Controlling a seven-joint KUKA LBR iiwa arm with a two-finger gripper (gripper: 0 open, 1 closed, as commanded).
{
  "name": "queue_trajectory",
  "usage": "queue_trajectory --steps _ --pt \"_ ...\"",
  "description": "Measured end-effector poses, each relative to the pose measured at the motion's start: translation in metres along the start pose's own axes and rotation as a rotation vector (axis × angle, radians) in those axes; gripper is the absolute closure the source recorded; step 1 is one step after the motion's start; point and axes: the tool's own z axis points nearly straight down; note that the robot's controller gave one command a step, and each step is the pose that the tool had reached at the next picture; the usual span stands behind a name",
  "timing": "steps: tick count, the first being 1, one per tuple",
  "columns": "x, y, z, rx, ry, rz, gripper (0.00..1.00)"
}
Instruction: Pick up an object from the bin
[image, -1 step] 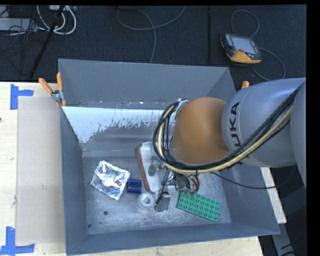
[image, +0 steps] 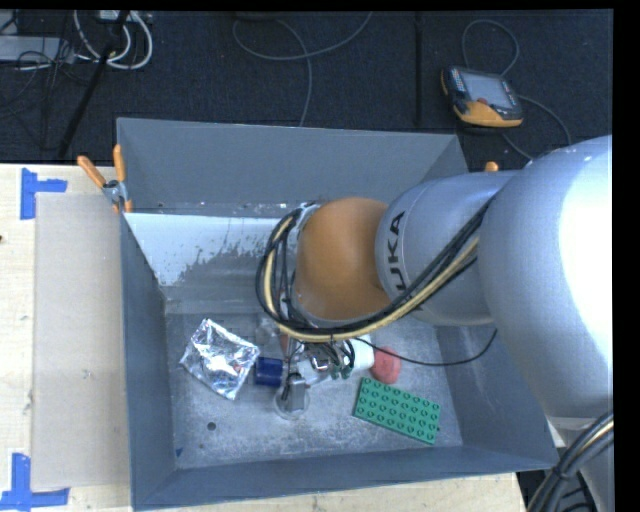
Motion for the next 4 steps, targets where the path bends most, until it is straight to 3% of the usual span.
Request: queue_trajectory --steps 1,2,3,4 --pt "-0.001 0.000 -0.004 -0.001 -0.004 0.003 1.00" --pt "-0.009 -0.018 -0.128 0.000 -0.014 0.028 1.00" --pt "-0.041 0.008 -0.074 -0.001 -0.003 0.139 1.00" --pt "-0.041 0.008 -0.076 -0.001 -0.005 0.139 0.00"
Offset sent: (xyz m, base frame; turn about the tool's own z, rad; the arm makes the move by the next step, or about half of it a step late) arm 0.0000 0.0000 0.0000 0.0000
